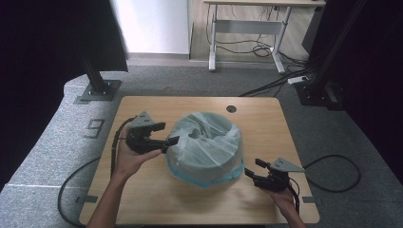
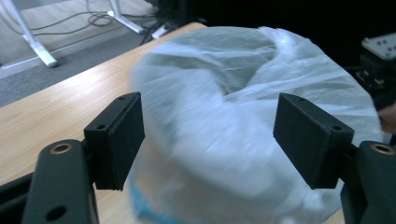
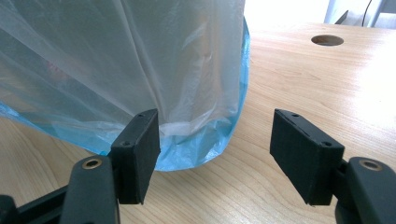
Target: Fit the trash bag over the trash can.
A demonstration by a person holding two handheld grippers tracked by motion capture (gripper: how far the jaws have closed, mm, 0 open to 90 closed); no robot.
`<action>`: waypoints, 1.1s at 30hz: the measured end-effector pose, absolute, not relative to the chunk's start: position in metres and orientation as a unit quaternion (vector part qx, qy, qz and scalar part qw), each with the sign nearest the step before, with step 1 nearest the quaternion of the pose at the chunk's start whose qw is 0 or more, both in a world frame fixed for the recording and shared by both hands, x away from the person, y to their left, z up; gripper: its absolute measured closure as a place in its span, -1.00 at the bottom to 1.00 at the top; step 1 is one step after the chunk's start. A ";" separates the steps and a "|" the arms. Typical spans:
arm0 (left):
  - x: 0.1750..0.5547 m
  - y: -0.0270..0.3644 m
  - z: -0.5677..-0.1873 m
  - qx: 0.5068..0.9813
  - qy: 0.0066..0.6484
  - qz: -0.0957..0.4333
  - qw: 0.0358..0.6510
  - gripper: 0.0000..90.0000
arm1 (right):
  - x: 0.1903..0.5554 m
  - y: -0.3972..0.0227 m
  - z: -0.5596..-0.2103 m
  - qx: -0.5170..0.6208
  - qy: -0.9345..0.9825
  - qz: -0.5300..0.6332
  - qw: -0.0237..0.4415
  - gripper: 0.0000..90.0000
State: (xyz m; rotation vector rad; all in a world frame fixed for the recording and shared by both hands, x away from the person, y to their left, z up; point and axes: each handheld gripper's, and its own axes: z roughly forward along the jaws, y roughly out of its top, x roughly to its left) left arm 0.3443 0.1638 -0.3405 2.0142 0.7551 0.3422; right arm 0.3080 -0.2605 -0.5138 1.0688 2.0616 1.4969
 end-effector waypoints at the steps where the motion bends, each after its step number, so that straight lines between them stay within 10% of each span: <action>1: 0.345 0.159 -0.339 0.824 0.302 0.138 0.460 -0.45 | 0.308 -0.261 -0.514 0.381 0.732 0.532 0.187 -0.28; 33: 0.389 0.092 -0.363 0.922 0.263 0.044 0.280 -0.31 | 0.305 -0.259 -0.517 0.379 0.741 0.526 0.178 -0.28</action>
